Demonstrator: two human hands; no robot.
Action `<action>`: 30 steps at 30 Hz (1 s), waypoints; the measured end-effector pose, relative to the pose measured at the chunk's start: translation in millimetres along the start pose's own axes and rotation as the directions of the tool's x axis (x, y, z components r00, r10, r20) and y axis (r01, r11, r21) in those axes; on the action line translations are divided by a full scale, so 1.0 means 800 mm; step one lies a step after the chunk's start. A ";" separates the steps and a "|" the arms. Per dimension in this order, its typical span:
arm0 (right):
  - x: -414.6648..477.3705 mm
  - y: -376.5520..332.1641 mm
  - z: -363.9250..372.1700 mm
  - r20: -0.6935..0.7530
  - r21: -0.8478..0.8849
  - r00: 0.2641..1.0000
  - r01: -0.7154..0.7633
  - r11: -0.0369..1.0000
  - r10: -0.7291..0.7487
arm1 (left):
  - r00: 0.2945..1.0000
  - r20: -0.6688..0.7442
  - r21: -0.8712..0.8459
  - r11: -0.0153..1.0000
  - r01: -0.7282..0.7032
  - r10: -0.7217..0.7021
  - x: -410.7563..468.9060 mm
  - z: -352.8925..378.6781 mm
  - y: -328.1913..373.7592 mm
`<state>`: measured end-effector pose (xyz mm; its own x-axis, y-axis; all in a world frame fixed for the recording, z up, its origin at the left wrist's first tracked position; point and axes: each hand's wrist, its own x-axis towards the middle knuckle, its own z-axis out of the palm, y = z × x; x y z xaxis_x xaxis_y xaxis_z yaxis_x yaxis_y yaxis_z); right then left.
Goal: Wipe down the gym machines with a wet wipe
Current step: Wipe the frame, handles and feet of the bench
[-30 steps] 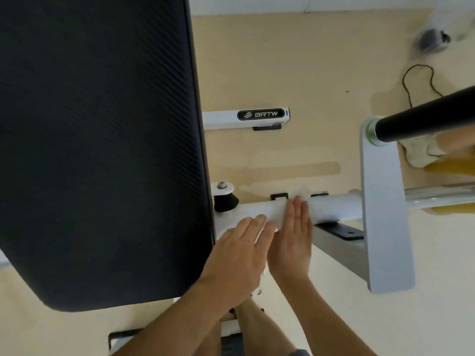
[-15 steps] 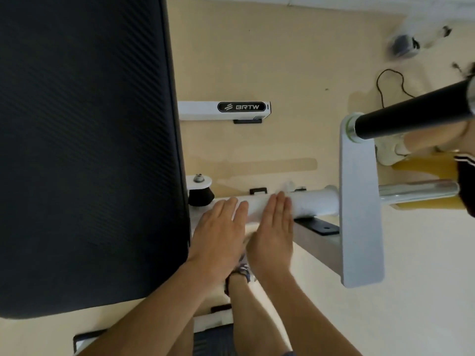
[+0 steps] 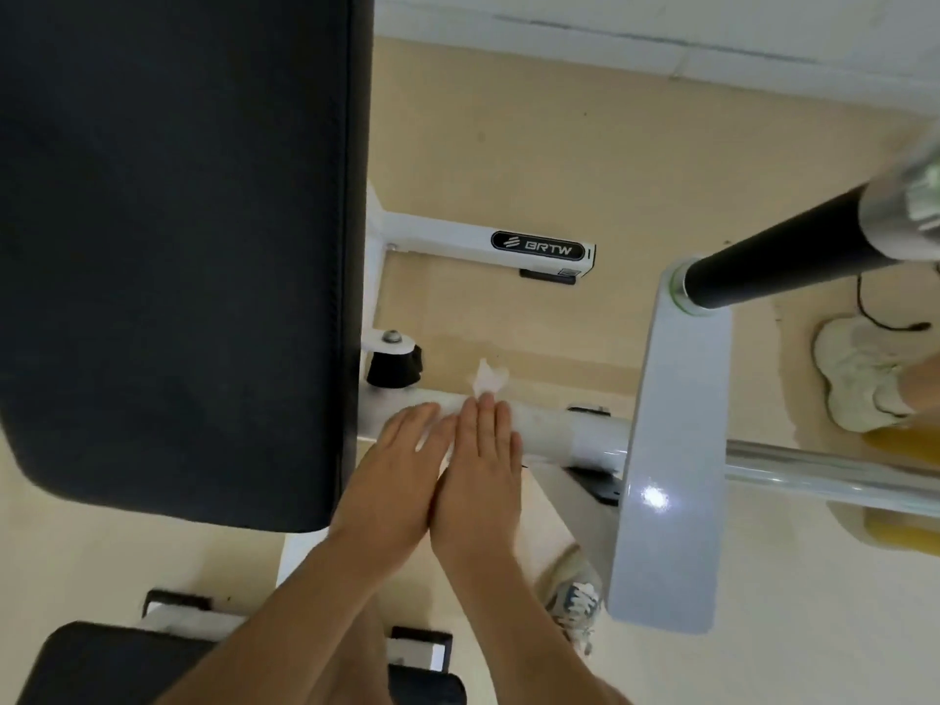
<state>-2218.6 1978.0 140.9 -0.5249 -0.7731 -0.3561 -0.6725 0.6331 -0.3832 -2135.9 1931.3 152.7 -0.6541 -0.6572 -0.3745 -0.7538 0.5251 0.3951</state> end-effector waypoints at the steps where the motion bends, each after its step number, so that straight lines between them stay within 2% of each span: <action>1: -0.005 0.002 0.007 -0.013 0.039 0.996 0.086 0.995 -0.086 | 1.000 -0.002 0.007 1.000 0.025 -0.025 -0.007 0.006 0.003; 4: -0.007 0.011 0.013 0.079 0.143 0.950 0.290 0.946 -0.303 | 0.995 -0.032 0.018 0.996 0.092 -0.091 -0.035 0.023 0.011; 7: -0.006 0.014 0.016 0.090 0.141 0.908 0.396 0.907 -0.410 | 0.952 -0.120 -0.231 0.941 0.249 -0.282 -0.061 0.040 0.019; 9: -0.003 0.012 0.018 0.101 0.115 0.863 0.483 0.868 -0.494 | 0.921 -0.165 -0.332 0.899 0.284 -0.352 -0.068 0.048 0.019; 12: 0.007 0.022 0.016 0.137 0.078 0.790 0.593 0.801 -0.598 | 0.874 -0.289 -0.323 0.899 0.295 -0.390 -0.066 0.052 0.020; 14: 0.005 0.040 0.013 0.070 0.048 0.816 0.572 0.819 -0.574 | 0.850 -0.334 -0.278 0.904 0.324 -0.407 -0.058 0.049 0.022; 17: -0.009 0.065 0.018 -0.059 -0.037 0.874 0.482 0.876 -0.483 | 0.865 -0.374 -0.210 0.939 0.273 -0.336 -0.039 0.049 0.027; 21: -0.012 0.072 0.028 -0.101 -0.134 0.879 0.453 0.882 -0.466 | 0.934 -0.315 -0.060 0.986 0.158 -0.169 -0.012 0.055 0.041; 24: -0.006 0.069 0.028 -0.070 -0.185 0.843 0.514 0.838 -0.533 | 0.950 -0.304 0.055 0.995 0.088 -0.067 -0.007 0.056 0.024; 26: 0.001 0.065 0.028 -0.028 -0.180 0.798 0.588 0.789 -0.601 | 0.955 -0.294 0.047 0.997 0.057 -0.041 -0.006 0.057 0.010; 28: 0.008 0.064 0.035 -0.092 -0.216 0.756 0.620 0.755 -0.648 | 0.944 -0.328 0.005 0.999 0.034 -0.031 0.000 0.062 0.003; 30: 0.008 0.066 0.047 -0.124 -0.283 0.749 0.602 0.746 -0.651 | 0.919 -0.394 -0.031 0.999 0.021 -0.032 0.002 0.072 0.003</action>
<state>-2238.1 2007.9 86.2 -0.0198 -0.9958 0.0890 -0.9657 -0.0040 -0.2598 -2142.4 1962.1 104.8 -0.5519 -0.8335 -0.0263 -0.7653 0.4937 0.4130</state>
